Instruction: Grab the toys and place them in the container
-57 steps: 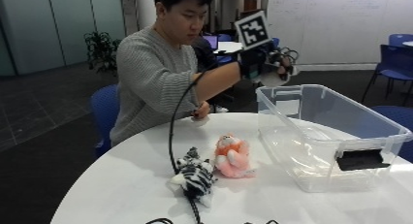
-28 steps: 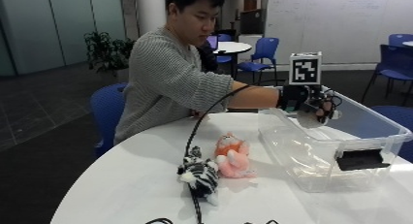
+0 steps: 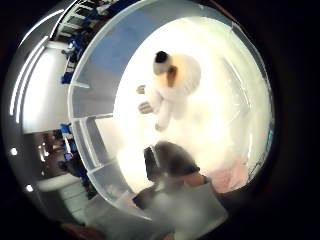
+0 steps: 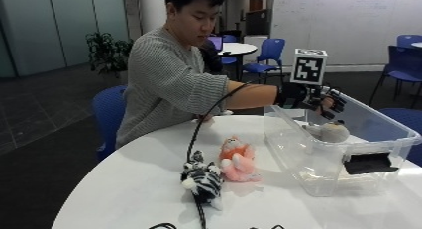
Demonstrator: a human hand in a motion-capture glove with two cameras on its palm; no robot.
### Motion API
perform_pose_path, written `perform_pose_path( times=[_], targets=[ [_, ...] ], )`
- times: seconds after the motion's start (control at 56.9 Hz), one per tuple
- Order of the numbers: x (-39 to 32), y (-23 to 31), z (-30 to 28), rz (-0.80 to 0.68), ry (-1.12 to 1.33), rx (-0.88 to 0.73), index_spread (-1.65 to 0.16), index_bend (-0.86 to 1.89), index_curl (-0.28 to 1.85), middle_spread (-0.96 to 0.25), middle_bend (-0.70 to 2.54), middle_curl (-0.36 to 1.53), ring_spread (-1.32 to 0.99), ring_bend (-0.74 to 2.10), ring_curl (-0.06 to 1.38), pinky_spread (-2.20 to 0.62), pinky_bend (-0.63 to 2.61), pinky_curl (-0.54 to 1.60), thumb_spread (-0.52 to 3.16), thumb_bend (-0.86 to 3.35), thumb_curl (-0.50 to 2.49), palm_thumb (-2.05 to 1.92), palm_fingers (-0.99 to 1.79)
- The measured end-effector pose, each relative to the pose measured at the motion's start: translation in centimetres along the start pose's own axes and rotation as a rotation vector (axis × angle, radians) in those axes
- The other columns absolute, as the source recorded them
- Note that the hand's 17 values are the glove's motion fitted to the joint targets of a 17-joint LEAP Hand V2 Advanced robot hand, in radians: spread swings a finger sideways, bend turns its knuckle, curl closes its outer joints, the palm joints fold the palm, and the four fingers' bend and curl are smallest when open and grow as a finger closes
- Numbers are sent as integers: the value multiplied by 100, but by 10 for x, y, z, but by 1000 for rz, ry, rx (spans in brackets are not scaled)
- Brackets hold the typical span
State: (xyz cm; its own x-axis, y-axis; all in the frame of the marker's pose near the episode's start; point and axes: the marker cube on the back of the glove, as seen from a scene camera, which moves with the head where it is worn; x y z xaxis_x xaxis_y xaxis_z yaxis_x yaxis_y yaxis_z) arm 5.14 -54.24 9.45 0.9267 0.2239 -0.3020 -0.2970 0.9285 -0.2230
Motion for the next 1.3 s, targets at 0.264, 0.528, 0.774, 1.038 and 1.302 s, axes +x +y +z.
perform_pose_path(
  times=[0.264,0.528,0.774,1.038,1.302],
  targets=[
    [70,112,-79,-64,-188,125,-35,14,31,-18,13,43,-15,36,37,4,102,32,122,-3,38,-2,-17],
    [208,241,-63,194,67,145,-35,16,31,-17,14,36,-12,30,36,4,94,31,123,-2,34,-1,-11],
    [237,272,18,260,-36,1,-36,15,30,-16,15,32,-12,28,36,5,93,31,124,-2,32,-1,-10],
    [241,288,141,386,-36,-281,-36,17,31,-16,12,28,-10,23,35,4,102,34,125,-1,31,2,-8],
    [235,285,157,461,39,-121,-40,66,49,-13,16,22,-8,20,29,0,116,37,133,14,42,36,20]
  ],
)
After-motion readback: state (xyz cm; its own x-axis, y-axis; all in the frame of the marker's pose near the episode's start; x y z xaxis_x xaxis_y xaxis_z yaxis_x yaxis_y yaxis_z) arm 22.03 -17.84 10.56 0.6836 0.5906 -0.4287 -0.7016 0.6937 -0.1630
